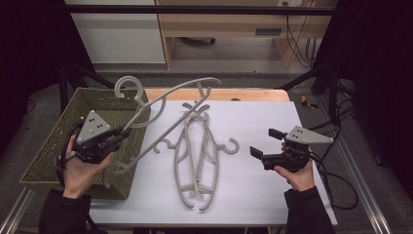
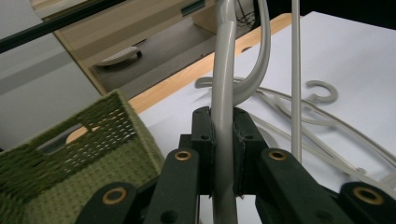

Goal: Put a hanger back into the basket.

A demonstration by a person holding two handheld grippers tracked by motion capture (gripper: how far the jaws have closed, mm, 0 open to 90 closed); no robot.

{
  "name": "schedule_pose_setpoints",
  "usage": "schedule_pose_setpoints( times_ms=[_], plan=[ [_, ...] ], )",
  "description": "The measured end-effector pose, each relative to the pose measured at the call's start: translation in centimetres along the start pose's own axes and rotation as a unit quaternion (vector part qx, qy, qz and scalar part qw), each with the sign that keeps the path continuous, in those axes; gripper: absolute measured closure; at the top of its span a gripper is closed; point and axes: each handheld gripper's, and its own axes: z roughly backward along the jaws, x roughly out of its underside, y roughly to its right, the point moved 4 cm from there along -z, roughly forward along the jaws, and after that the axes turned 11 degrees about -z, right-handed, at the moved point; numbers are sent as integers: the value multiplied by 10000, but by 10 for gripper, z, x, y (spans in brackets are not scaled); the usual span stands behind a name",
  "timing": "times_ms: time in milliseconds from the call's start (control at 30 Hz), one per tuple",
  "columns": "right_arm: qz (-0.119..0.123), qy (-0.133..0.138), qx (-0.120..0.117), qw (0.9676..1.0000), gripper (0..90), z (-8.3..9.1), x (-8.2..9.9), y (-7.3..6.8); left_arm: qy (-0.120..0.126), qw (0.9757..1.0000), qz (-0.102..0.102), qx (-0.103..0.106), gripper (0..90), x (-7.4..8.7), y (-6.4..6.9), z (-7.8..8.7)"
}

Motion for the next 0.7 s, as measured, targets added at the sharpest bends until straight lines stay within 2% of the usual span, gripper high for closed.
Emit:
schedule_pose_setpoints(
  times_ms=[33, 67, 100, 133, 167, 267, 300, 333, 367, 400, 433, 567, 667, 700],
  plan=[
    [0, 0, 0, 10000, 73, 0, 0, 0, 0, 10000, 0, 0, 815, 0, 0, 0],
    [13, -4, 8, 10000, 73, 0, 0, 0, -34, 10000, 71, -50, 815, 0, -10, 0],
    [13, -4, 8, 10000, 73, 0, 0, 0, -34, 10000, 71, -50, 815, 0, -10, 0],
    [18, -1, 24, 10000, 73, 1, 0, 1, -32, 9998, 151, -90, 815, 1, -19, 0],
    [18, -1, 24, 10000, 73, 1, 0, 1, -32, 9998, 151, -90, 815, 1, -19, 0],
    [-4, 11, 68, 10000, 73, 0, 0, 1, -57, 9995, 207, -215, 814, 4, -38, 1],
    [-4, 11, 68, 10000, 73, 0, 0, 1, -57, 9995, 207, -215, 814, 4, -38, 1],
    [17, 4, 60, 10000, 73, -1, 1, 2, -165, 9991, 268, -294, 814, 7, -48, 2],
    [17, 4, 60, 10000, 73, -1, 1, 2, -165, 9991, 268, -294, 814, 7, -48, 2],
    [18, -3, 68, 10000, 73, -1, 1, 1, -263, 9986, 236, -398, 814, 12, -59, 3],
    [18, -3, 68, 10000, 73, -1, 1, 1, -263, 9986, 236, -398, 814, 12, -59, 3],
    [15, 5, 80, 10000, 72, 0, 0, 2, -342, 9975, 293, -551, 813, 25, -78, 3],
    [49, -14, 95, 9999, 73, -1, 1, 2, -420, 9961, 379, -684, 813, 42, -95, 3],
    [49, -14, 95, 9999, 73, -1, 1, 2, -420, 9961, 379, -684, 812, 42, -95, 3]
  ],
)
